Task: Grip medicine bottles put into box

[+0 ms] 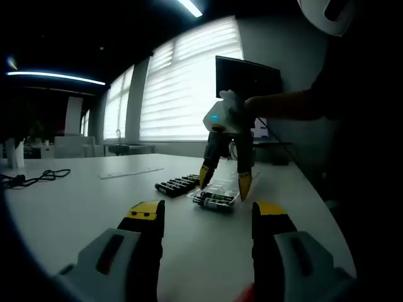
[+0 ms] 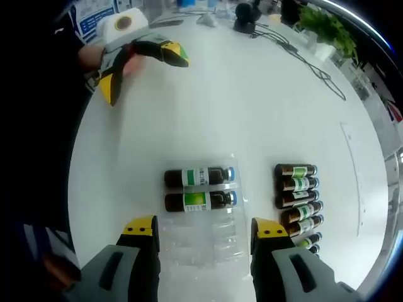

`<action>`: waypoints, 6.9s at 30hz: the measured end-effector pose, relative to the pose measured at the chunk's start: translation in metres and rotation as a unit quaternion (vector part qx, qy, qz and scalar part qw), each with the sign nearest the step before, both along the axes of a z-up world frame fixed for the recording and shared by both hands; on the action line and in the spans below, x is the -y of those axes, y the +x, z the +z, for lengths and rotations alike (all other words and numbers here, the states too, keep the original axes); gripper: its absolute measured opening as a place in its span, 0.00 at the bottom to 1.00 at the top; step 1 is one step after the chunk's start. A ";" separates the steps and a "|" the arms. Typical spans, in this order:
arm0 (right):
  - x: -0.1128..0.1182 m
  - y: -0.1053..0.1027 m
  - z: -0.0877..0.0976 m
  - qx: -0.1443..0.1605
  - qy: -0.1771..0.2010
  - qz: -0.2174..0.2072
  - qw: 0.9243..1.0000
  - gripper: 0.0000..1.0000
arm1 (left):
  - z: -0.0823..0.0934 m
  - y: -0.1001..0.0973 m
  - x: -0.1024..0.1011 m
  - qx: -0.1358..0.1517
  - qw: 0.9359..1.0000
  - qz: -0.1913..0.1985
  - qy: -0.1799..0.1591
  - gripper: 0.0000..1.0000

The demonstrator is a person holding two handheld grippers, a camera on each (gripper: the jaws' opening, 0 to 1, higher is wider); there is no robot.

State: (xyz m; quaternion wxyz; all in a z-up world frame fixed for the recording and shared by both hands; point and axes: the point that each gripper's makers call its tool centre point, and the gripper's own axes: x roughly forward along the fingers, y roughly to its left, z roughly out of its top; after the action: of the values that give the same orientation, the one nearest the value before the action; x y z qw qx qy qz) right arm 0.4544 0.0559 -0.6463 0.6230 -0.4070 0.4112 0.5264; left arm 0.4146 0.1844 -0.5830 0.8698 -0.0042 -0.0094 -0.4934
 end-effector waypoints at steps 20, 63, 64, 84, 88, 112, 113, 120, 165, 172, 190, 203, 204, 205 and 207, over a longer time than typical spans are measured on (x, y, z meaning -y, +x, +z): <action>-0.001 -0.007 0.013 0.008 0.027 0.018 0.999 0.58 | 0.000 0.001 0.000 0.001 1.000 0.001 0.000 0.49; 0.056 0.036 0.084 0.235 0.398 -0.454 0.762 0.41 | -0.004 0.003 0.000 -0.003 1.000 0.006 0.008 0.49; 0.059 0.037 0.086 0.238 0.400 -0.463 0.754 0.39 | -0.004 0.004 0.000 -0.003 1.000 0.007 0.008 0.49; 0.113 0.055 0.079 0.194 0.354 -0.563 0.721 0.30 | -0.005 0.004 0.000 -0.003 1.000 0.007 0.007 0.49; 0.118 0.064 0.074 0.178 0.335 -0.573 0.727 0.28 | -0.004 0.004 0.001 -0.003 1.000 0.008 0.007 0.49; 0.128 0.114 0.023 0.065 0.208 -0.580 0.785 0.21 | 0.000 0.006 -0.001 -0.002 1.000 0.013 -0.002 0.48; 0.130 0.116 0.022 0.064 0.202 -0.580 0.786 0.21 | 0.001 0.006 -0.001 -0.002 1.000 0.013 -0.002 0.48; 0.140 0.123 0.013 0.023 0.179 -0.596 0.783 0.17 | 0.001 0.005 -0.002 -0.002 1.000 0.010 -0.006 0.48; 0.131 0.115 0.003 -0.018 0.218 -0.647 0.730 0.07 | 0.004 0.006 -0.005 -0.001 1.000 0.016 -0.012 0.48; 0.117 0.107 0.028 -0.009 0.254 -0.643 0.723 0.07 | 0.003 0.005 -0.004 0.004 1.000 0.016 -0.008 0.49; 0.066 0.055 0.060 -0.045 0.347 -0.626 0.697 0.07 | 0.002 0.006 -0.004 -0.002 1.000 0.011 -0.012 0.49; 0.045 0.020 0.050 -0.060 0.354 -0.630 0.688 0.07 | 0.003 0.005 -0.004 -0.002 1.000 0.012 -0.014 0.49; 0.044 0.019 0.048 -0.059 0.356 -0.633 0.685 0.07 | 0.003 0.005 -0.004 -0.001 1.000 0.011 -0.014 0.49; 0.041 0.018 0.044 -0.060 0.354 -0.634 0.685 0.07 | 0.003 0.005 -0.004 -0.001 1.000 0.010 -0.014 0.49; 0.033 0.012 0.037 -0.063 0.340 -0.630 0.695 0.07 | 0.003 0.004 -0.004 -0.001 1.000 0.009 -0.015 0.49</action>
State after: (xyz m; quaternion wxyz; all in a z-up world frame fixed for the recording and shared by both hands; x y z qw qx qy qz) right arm 0.4665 0.0234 -0.6098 0.8772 0.2209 0.4029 0.1389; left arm 0.4190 0.1880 -0.5796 0.8741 -0.0177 -0.0157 -0.4852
